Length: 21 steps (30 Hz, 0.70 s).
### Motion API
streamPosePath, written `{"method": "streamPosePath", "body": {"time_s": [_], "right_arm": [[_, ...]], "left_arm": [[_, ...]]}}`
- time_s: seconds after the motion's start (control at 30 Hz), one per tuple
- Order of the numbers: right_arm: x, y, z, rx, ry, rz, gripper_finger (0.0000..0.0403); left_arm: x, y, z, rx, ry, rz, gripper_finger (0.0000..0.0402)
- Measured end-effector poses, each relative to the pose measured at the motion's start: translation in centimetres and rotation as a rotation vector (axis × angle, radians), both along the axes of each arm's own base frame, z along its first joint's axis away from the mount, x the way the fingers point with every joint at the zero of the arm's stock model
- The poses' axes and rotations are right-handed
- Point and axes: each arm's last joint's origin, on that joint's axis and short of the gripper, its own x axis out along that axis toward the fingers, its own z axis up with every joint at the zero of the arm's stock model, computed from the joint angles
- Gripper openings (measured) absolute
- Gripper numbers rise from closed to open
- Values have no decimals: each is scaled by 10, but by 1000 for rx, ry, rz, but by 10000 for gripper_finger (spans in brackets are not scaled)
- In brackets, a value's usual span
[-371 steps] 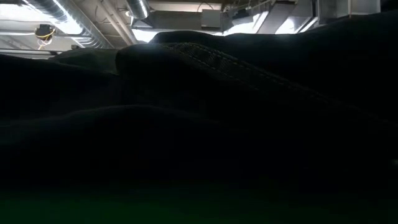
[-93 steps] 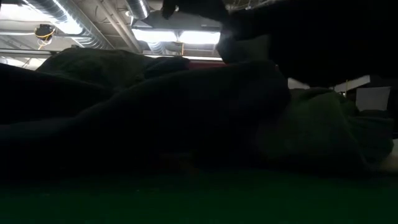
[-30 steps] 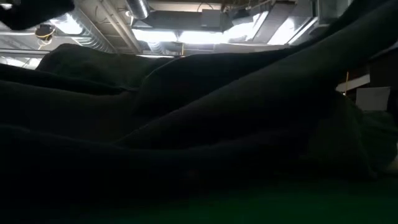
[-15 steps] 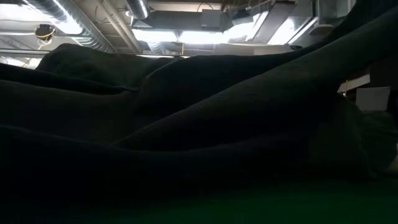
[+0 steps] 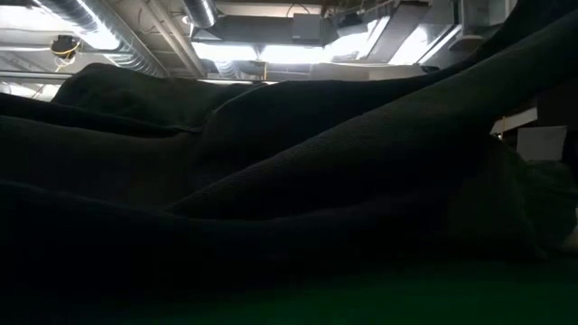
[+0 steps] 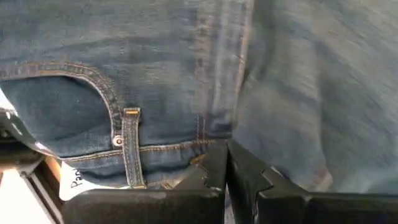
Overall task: Fold laundry
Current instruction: Fold the dark blue pants
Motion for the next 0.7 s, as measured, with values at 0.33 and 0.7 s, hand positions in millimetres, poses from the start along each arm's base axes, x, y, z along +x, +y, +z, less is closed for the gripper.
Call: {"method": "streamPosePath", "body": {"time_s": [0.33, 0.7], "right_arm": [[0, 0, 0, -4, -1, 5, 18], [0, 0, 0, -4, -1, 5, 20]], "left_arm": [[5, 20, -45, -41, 50, 67, 2], [-10, 54, -72, 108, 188, 174, 2]]}}
